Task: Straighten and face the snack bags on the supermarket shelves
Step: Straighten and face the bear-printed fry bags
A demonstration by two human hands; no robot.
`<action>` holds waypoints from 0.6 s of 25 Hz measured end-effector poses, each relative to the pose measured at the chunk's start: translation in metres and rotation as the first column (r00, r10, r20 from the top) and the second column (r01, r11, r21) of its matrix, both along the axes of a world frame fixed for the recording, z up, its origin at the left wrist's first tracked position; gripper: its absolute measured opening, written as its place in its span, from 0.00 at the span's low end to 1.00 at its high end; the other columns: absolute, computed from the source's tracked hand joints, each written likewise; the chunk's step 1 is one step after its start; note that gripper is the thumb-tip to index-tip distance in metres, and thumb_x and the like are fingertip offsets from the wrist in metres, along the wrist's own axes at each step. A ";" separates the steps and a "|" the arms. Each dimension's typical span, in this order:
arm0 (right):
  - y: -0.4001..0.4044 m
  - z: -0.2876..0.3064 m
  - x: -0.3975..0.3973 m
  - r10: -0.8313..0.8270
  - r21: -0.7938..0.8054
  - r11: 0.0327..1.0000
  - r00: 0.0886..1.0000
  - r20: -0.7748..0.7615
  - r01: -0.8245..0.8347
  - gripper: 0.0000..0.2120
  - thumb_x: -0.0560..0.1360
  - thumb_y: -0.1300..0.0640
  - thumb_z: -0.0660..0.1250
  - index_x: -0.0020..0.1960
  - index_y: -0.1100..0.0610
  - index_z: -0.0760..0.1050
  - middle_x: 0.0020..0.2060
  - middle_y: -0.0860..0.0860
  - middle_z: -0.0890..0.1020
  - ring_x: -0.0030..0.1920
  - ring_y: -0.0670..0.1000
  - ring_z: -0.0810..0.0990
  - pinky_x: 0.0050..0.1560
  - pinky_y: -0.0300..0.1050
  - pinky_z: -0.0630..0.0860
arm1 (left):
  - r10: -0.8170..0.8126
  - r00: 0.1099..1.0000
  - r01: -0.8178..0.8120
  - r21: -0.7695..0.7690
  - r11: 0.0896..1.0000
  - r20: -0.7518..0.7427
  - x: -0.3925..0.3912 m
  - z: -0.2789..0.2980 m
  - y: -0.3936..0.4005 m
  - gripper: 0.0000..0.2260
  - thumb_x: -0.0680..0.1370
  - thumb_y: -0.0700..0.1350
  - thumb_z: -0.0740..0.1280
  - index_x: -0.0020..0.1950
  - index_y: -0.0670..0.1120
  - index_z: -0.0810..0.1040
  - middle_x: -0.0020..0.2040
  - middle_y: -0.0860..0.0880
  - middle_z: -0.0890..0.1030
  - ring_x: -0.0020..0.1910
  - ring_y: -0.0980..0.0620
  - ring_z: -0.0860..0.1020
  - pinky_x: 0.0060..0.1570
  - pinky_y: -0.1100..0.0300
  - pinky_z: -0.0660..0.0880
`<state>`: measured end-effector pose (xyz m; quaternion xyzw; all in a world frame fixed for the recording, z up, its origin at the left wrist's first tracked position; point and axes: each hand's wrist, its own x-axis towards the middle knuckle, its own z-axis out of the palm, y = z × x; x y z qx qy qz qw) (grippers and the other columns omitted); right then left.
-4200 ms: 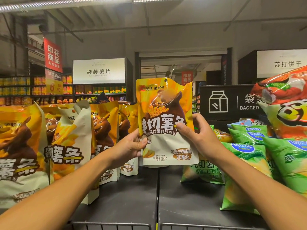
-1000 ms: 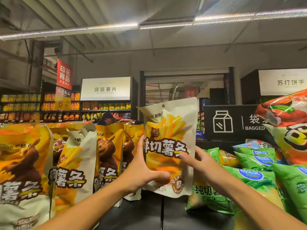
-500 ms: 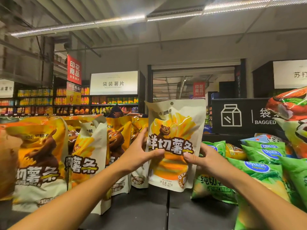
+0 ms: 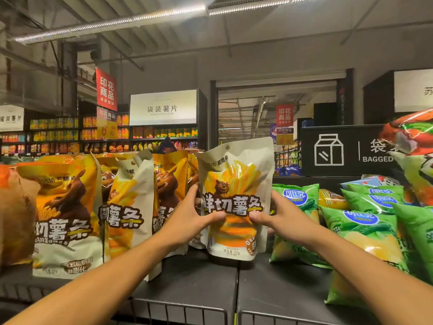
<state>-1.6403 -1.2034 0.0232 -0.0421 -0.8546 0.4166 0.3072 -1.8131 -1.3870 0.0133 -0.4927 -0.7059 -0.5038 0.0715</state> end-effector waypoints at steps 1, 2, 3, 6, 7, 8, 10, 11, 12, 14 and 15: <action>0.000 -0.001 -0.001 -0.018 0.011 1.000 1.000 -0.007 0.018 0.25 0.76 0.55 0.73 0.70 0.50 0.68 0.58 0.40 0.81 0.51 0.33 0.80 0.39 0.30 0.78 | 0.008 1.000 -0.008 0.000 1.000 -0.013 0.000 -0.001 0.001 0.39 0.60 0.72 0.73 0.67 0.68 0.60 0.58 0.71 0.74 0.57 0.73 0.74 0.51 0.74 0.70; -0.001 0.000 -0.002 -0.038 0.025 0.999 0.999 -0.012 0.038 0.25 0.76 0.55 0.73 0.70 0.50 0.69 0.58 0.40 0.81 0.53 0.35 0.80 0.42 0.31 0.78 | 0.019 0.999 -0.019 0.000 1.000 -0.027 0.000 -0.001 0.001 0.41 0.61 0.71 0.73 0.70 0.64 0.60 0.58 0.70 0.74 0.57 0.72 0.74 0.54 0.71 0.70; -0.001 -0.001 -0.003 -0.054 0.040 0.998 0.998 -0.017 0.054 0.25 0.76 0.55 0.73 0.70 0.51 0.69 0.59 0.41 0.81 0.55 0.37 0.80 0.46 0.33 0.79 | 0.029 0.999 -0.029 0.001 1.000 -0.036 0.000 -0.002 0.002 0.42 0.62 0.70 0.73 0.71 0.62 0.60 0.57 0.70 0.74 0.55 0.73 0.74 0.53 0.71 0.71; -0.003 -0.001 -0.006 -0.079 0.067 0.994 0.997 -0.021 0.081 0.27 0.75 0.55 0.74 0.71 0.53 0.68 0.62 0.45 0.80 0.61 0.44 0.79 0.59 0.44 0.78 | 0.064 0.996 -0.065 -0.004 0.998 -0.059 -0.003 -0.004 0.002 0.40 0.66 0.66 0.74 0.72 0.63 0.59 0.50 0.72 0.73 0.48 0.77 0.73 0.42 0.76 0.69; -0.003 -0.002 -0.006 -0.090 0.074 0.993 0.996 -0.018 0.091 0.27 0.75 0.55 0.74 0.71 0.53 0.68 0.62 0.45 0.80 0.62 0.46 0.79 0.61 0.46 0.78 | 0.082 0.994 -0.083 -0.005 0.997 -0.065 -0.003 -0.005 0.002 0.39 0.67 0.65 0.74 0.72 0.62 0.58 0.49 0.73 0.72 0.47 0.76 0.73 0.44 0.75 0.68; -0.003 -0.003 -0.006 -0.108 0.080 0.991 0.994 -0.017 0.109 0.27 0.75 0.54 0.74 0.70 0.53 0.68 0.61 0.44 0.80 0.62 0.46 0.78 0.60 0.47 0.79 | 0.095 0.993 -0.096 -0.005 0.995 -0.070 -0.004 -0.006 0.004 0.39 0.68 0.65 0.74 0.73 0.61 0.58 0.49 0.73 0.72 0.47 0.75 0.73 0.47 0.72 0.70; -0.004 -0.003 -0.006 -0.148 0.083 0.985 0.989 -0.010 0.148 0.25 0.76 0.53 0.73 0.69 0.52 0.68 0.59 0.43 0.79 0.60 0.45 0.78 0.53 0.48 0.82 | 0.100 0.992 -0.102 -0.021 0.995 -0.072 -0.006 -0.008 0.006 0.40 0.69 0.64 0.74 0.74 0.59 0.58 0.53 0.70 0.73 0.53 0.67 0.74 0.56 0.62 0.72; -0.005 -0.003 -0.006 -0.166 0.086 0.983 0.986 0.001 0.165 0.23 0.76 0.53 0.72 0.68 0.52 0.67 0.58 0.43 0.78 0.59 0.45 0.78 0.50 0.50 0.84 | 0.092 0.993 -0.095 -0.040 0.995 -0.069 -0.006 -0.009 0.007 0.40 0.69 0.64 0.74 0.74 0.58 0.57 0.55 0.69 0.73 0.57 0.63 0.74 0.57 0.60 0.71; -0.005 -0.004 -0.006 -0.179 0.090 0.980 0.984 0.014 0.177 0.22 0.77 0.53 0.71 0.67 0.52 0.67 0.59 0.44 0.78 0.59 0.46 0.77 0.48 0.52 0.85 | 0.080 0.995 -0.084 -0.061 0.995 -0.064 -0.008 -0.010 0.006 0.41 0.69 0.64 0.74 0.75 0.58 0.56 0.56 0.68 0.72 0.59 0.61 0.73 0.56 0.61 0.70; -0.005 -0.004 -0.007 -0.176 0.082 0.981 0.984 0.029 0.173 0.22 0.78 0.53 0.70 0.69 0.53 0.66 0.62 0.46 0.78 0.61 0.48 0.77 0.48 0.54 0.85 | 0.062 0.997 -0.066 -0.093 0.993 -0.053 -0.011 -0.012 0.005 0.45 0.68 0.65 0.74 0.77 0.58 0.52 0.62 0.66 0.71 0.60 0.62 0.69 0.56 0.64 0.66; -0.005 -0.004 -0.007 -0.163 0.068 0.985 0.986 0.032 0.160 0.23 0.79 0.54 0.70 0.70 0.53 0.66 0.63 0.47 0.77 0.62 0.49 0.78 0.49 0.55 0.84 | 0.058 0.997 -0.062 -0.104 0.993 -0.042 -0.013 -0.012 0.004 0.47 0.68 0.65 0.74 0.78 0.57 0.50 0.67 0.61 0.70 0.61 0.62 0.67 0.58 0.63 0.65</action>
